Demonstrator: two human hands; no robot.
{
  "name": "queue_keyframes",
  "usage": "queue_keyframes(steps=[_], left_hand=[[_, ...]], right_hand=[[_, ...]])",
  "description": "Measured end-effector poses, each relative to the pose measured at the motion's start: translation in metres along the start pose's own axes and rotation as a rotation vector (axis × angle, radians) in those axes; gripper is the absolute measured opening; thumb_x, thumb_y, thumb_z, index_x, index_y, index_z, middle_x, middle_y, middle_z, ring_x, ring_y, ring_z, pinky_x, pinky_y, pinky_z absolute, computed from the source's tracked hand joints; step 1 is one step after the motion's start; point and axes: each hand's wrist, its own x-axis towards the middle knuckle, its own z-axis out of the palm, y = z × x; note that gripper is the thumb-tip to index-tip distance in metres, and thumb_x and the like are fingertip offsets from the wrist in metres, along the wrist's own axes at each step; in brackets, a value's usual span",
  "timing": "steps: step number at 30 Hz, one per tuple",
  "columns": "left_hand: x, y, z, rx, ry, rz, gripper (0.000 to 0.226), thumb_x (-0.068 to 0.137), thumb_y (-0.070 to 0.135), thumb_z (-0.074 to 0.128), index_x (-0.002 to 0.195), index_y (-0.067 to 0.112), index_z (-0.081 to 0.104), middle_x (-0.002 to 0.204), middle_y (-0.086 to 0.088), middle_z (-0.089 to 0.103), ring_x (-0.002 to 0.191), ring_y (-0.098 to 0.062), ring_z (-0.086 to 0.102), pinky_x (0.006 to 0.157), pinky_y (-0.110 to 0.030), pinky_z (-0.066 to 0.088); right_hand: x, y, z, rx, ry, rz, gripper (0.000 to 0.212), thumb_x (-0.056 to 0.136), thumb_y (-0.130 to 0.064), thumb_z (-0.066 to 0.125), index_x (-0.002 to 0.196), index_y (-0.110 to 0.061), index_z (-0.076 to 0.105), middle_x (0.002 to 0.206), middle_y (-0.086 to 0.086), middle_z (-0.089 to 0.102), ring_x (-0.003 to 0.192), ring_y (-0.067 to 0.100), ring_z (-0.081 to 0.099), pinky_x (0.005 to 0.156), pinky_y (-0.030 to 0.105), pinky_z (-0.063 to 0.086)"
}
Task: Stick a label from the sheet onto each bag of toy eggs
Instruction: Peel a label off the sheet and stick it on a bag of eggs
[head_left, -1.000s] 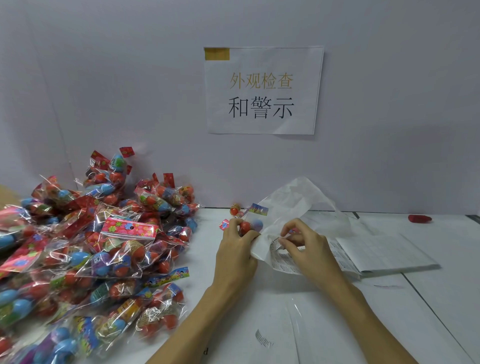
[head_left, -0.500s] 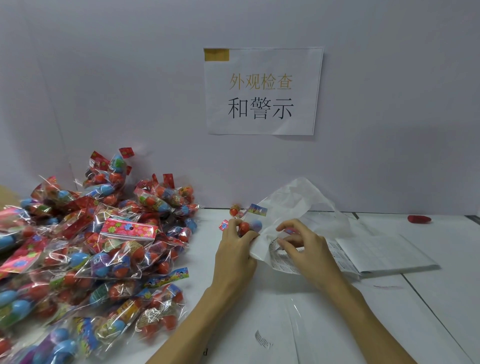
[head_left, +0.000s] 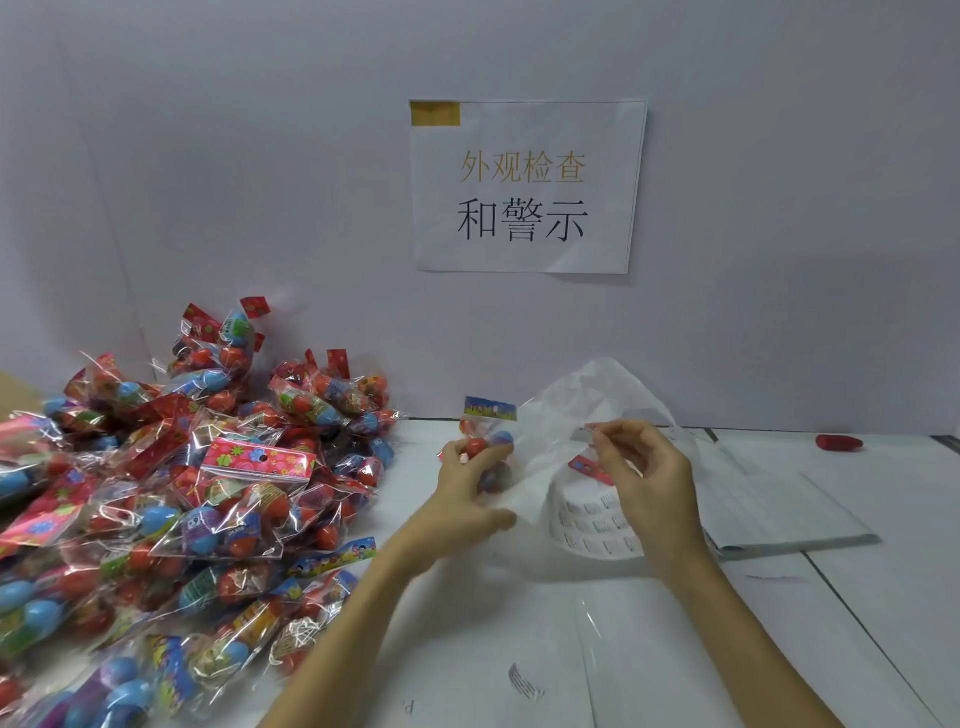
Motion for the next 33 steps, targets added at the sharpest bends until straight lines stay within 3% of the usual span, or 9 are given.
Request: queue_keyframes(steps=[2,3,5,7,10,15,21,28,33], left_hand=[[0.002,0.008,-0.013,-0.437,-0.117,-0.093,0.063,0.080,0.020,0.078,0.140,0.018,0.060,0.136,-0.001,0.049,0.117,-0.020,0.057,0.112,-0.035,0.046],[0.004,0.008,-0.016,-0.662,-0.091,-0.093,0.056,0.080,0.024,0.078,0.133,0.009,0.065,0.126,-0.005,0.062,0.107,-0.020,0.064,0.109,-0.035,0.048],[0.004,0.006,-0.018,-0.838,0.051,0.010,0.046,0.086,0.030,0.074,0.127,0.009,0.073,0.120,-0.004,0.075,0.104,-0.022,0.072,0.102,-0.037,0.054],[-0.001,0.003,-0.013,-0.743,0.240,0.086,0.028,0.093,0.033,0.074,0.118,0.021,0.079,0.118,0.000,0.078,0.106,-0.020,0.074,0.090,-0.034,0.060],[-0.002,-0.005,-0.001,-0.641,0.451,0.161,0.015,0.091,0.017,0.080,0.104,0.024,0.083,0.107,0.005,0.079,0.096,-0.018,0.075,0.067,-0.028,0.061],[-0.002,0.003,0.008,-0.645,0.410,0.247,0.026,0.093,0.008,0.077,0.108,0.028,0.082,0.111,0.002,0.078,0.091,-0.021,0.076,0.069,-0.031,0.062],[-0.004,0.007,0.013,-0.628,0.335,0.288,0.047,0.092,0.000,0.075,0.123,0.034,0.075,0.132,-0.005,0.069,0.107,-0.025,0.074,0.078,-0.032,0.062],[-0.008,0.010,0.018,-0.609,0.295,0.327,0.050,0.094,-0.006,0.068,0.123,0.035,0.075,0.134,-0.003,0.065,0.108,-0.023,0.073,0.080,-0.033,0.062],[-0.008,0.014,0.021,-0.702,0.307,0.328,0.034,0.103,0.004,0.061,0.118,0.028,0.079,0.130,-0.003,0.069,0.107,-0.026,0.074,0.079,-0.034,0.063]], right_hand=[[0.002,-0.001,-0.002,0.116,0.030,0.102,0.004,0.096,-0.005,0.071,0.099,-0.007,0.071,0.093,0.007,0.077,0.084,0.021,0.075,0.076,0.023,0.061],[0.003,-0.001,-0.001,0.168,0.028,0.152,0.004,0.096,-0.005,0.071,0.099,-0.006,0.071,0.090,0.009,0.075,0.082,0.023,0.074,0.076,0.024,0.062],[0.002,0.001,0.001,0.235,0.003,0.224,0.006,0.095,-0.003,0.071,0.100,-0.008,0.071,0.091,0.011,0.073,0.082,0.021,0.073,0.074,0.024,0.061],[0.000,0.002,0.004,0.250,-0.033,0.255,0.009,0.095,-0.002,0.071,0.102,-0.008,0.071,0.092,0.012,0.072,0.083,0.020,0.072,0.071,0.023,0.059],[-0.003,0.002,0.008,0.308,-0.093,0.269,0.010,0.095,-0.002,0.070,0.104,-0.006,0.071,0.091,0.012,0.071,0.080,0.018,0.072,0.072,0.024,0.059],[-0.011,-0.004,0.017,0.400,-0.185,0.255,0.015,0.095,0.000,0.069,0.110,0.003,0.067,0.090,0.016,0.069,0.081,0.027,0.072,0.081,0.038,0.063],[-0.018,-0.010,0.022,0.249,-0.191,0.111,0.025,0.098,0.000,0.068,0.120,-0.011,0.066,0.085,0.012,0.073,0.086,0.031,0.076,0.085,0.039,0.064],[-0.022,-0.007,0.025,-0.050,-0.144,-0.143,0.058,0.096,-0.006,0.072,0.137,-0.034,0.044,0.090,0.004,0.074,0.086,0.023,0.076,0.084,0.032,0.061],[-0.026,-0.005,0.027,-0.131,-0.132,-0.222,0.063,0.094,-0.004,0.073,0.140,-0.035,0.042,0.085,-0.004,0.071,0.087,0.015,0.073,0.084,0.016,0.055]])
